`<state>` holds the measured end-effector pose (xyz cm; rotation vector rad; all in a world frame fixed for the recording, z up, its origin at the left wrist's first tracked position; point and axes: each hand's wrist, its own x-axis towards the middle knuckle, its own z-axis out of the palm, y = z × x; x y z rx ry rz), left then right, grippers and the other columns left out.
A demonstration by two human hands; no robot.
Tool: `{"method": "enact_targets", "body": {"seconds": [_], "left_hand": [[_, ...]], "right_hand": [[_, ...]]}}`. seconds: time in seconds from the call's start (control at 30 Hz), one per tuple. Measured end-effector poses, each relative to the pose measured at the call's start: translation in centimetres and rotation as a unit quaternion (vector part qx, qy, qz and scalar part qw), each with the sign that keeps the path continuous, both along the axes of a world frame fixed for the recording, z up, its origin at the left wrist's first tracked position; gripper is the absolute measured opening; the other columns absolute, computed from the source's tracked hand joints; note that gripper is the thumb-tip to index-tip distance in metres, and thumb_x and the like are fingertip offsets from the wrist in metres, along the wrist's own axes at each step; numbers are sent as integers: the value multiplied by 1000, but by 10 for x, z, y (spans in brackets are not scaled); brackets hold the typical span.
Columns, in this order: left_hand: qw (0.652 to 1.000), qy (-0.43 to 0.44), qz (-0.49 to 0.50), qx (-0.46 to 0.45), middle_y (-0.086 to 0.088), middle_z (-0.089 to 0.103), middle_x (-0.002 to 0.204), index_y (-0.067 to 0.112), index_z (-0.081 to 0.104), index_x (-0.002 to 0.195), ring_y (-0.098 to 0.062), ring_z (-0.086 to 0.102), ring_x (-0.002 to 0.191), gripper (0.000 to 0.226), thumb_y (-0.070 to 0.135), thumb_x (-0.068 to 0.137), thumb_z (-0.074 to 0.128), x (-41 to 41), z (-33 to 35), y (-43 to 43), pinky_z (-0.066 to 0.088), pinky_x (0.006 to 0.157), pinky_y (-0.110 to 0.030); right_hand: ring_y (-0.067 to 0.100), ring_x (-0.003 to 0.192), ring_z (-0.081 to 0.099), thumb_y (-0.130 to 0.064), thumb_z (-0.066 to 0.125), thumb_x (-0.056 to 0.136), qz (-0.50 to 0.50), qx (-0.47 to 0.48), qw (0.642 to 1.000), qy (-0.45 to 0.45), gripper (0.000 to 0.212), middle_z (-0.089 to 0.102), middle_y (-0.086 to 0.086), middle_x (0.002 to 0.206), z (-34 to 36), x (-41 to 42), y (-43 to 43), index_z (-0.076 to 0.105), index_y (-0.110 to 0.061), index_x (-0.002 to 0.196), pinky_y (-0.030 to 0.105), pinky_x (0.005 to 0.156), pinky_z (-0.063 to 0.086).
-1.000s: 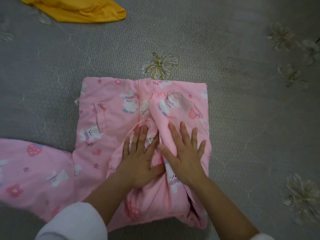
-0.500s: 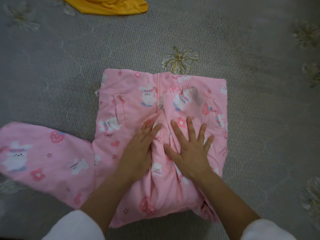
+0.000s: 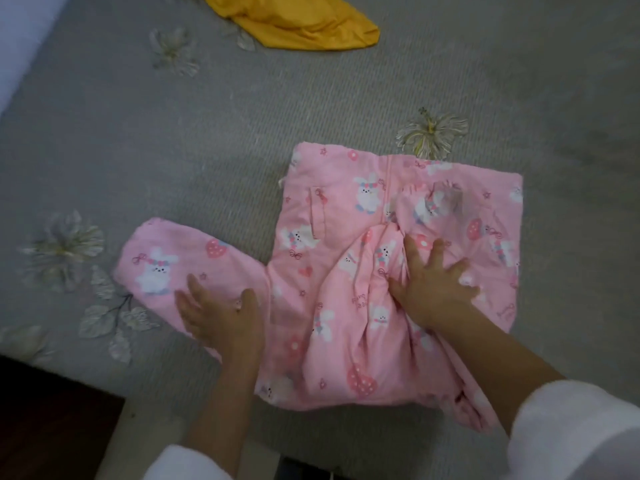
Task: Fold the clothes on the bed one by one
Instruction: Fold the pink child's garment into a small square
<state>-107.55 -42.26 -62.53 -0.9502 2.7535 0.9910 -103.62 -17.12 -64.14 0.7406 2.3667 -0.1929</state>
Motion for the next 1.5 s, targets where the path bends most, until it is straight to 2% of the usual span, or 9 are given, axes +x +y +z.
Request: {"method": "enact_targets", "body": {"seconds": [0.13,0.27,0.4,0.53,0.63,0.77,1.03,1.23,1.5], "left_hand": [[959,-72,254,102,-25,37,141,4,28,143,-39,39,127,80,21,77,70,-6,-4,-37,37,101,-43],[931,15,284,227,-6,61,115,13,53,117,-24,60,94,42,18,79,69,-10,-1,-45,48,76,-28],[971,124,126,160,3,65,100,18,60,98,-15,62,92,16,27,85,64,-10,24,-34,47,74,-24],[950,246,-166,95,-15,55,118,3,61,113,-9,47,107,36,31,93,51,-2,39,0,32,97,-7],[919,154,-351,96,-5,17,157,27,21,149,-18,14,143,57,42,96,33,-5,33,45,5,114,-15],[842,-11,-539,-22,3,-20,157,49,-16,138,-23,-24,144,56,45,100,25,-1,0,92,-14,117,-40],[741,63,-662,-93,8,-28,156,45,-14,145,-18,-29,142,63,64,93,15,-8,-24,113,-14,116,-41],[739,33,-657,-144,3,-21,158,38,-7,149,-23,-22,145,65,55,97,26,-9,-38,124,-9,118,-46],[736,18,-677,-19,6,-23,158,47,-10,147,-19,-25,144,77,65,85,33,8,6,84,-5,117,-49]], "right_hand": [[57,137,3,-63,27,93,-3,13,1000,-19,74,-16,13,156,6,-8,-10,-14,-35,149,76,94,28],[61,135,7,-56,24,97,31,37,998,-45,73,-16,23,155,11,-13,-14,-19,-27,149,75,90,32],[60,136,6,-52,21,99,50,40,995,-72,73,-18,28,153,15,-17,-15,-25,-22,147,73,95,33],[61,135,6,-53,21,99,50,38,995,-74,73,-18,25,154,18,-17,-15,-24,-23,147,72,94,34],[58,136,12,-58,21,97,54,61,995,-61,75,-13,23,155,17,-13,-16,-23,-26,148,68,89,41],[44,134,26,-69,22,91,79,56,995,29,78,1,16,157,13,8,-3,-17,-34,149,54,95,38],[10,143,-24,-70,5,87,84,-74,971,210,62,-24,-23,153,0,54,21,-15,-54,143,50,115,-10],[17,142,-29,-63,3,90,89,-60,981,162,59,-34,-18,149,-15,49,21,-33,-50,136,51,113,-15],[14,148,-1,-69,32,90,144,-140,937,287,72,3,-7,161,48,99,25,4,-41,151,40,117,2]]}}
